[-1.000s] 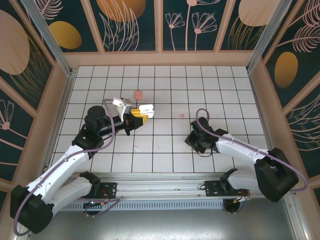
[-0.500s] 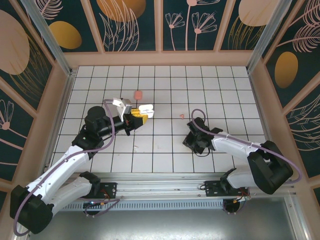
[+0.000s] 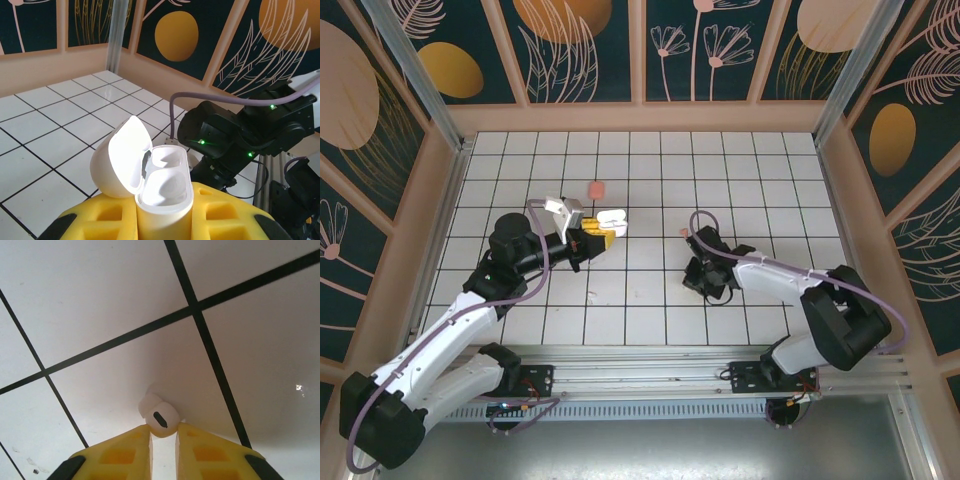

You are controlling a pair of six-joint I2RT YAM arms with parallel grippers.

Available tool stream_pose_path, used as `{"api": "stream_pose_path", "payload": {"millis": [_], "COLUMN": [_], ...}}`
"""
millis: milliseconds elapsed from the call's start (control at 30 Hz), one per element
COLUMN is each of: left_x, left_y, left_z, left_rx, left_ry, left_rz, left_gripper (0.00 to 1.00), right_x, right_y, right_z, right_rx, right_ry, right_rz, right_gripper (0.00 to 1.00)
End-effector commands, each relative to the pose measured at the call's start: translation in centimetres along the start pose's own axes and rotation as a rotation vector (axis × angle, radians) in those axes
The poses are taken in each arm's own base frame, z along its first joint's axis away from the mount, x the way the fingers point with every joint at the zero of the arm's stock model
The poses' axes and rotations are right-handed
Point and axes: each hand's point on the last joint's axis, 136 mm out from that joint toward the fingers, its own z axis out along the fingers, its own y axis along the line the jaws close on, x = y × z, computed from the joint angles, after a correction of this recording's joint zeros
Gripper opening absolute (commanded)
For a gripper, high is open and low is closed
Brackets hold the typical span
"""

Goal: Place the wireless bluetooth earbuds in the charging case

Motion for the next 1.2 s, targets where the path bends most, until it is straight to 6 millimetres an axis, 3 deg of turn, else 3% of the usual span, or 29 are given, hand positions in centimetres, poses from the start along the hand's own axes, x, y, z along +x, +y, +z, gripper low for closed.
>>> {"api": "stream_pose_path", "payload": {"millis": [0,300,467,700,900,1033,1167], "left_x": [-0.2,-0.3,-0.1,-0.4,-0.5,-0.3,-0.3], "left_y": [-0.2,-0.2,-0.2,-0.2,-0.2,-0.2,-0.1], "left_z": [-0.3,-0.2,-0.3,-0.7,-0.8,-0.8,-0.8], "left_rx": [-0.003,-0.003,-0.011,-0.029,-0.032,-0.03,-0.033], "left_ry": [-0.01,-0.006,-0.002,-0.004,-0.001,0.002,0.003], "left_rz": [0.029,0.027,0.025,0.035,0.043,0.042,0.045], "left_gripper": [0.0,0.0,0.0,0.0,0.0,0.0,0.0], "right_x": [0.0,0.1,-0.6,-2.1,-2.5,-2.6,-2.6], "right_y": [-0.6,1.1,1.7,3.1,3.9,3.0,1.3], "right_z": [0.2,0.6,0.6,-0.5,-1.5,-1.5,-1.6], "right_rx": [0.07,0.067,0.089,0.078,0.061,0.101,0.179], "right_ry": [0.014,0.11,0.123,0.078,0.064,0.054,0.04], "right_rz": [-0.128,-0.514,-0.621,-0.591,-0.555,-0.482,-0.295], "right_gripper": [0.15,0.12,0.16,0.3,0.32,0.33,0.35]}}
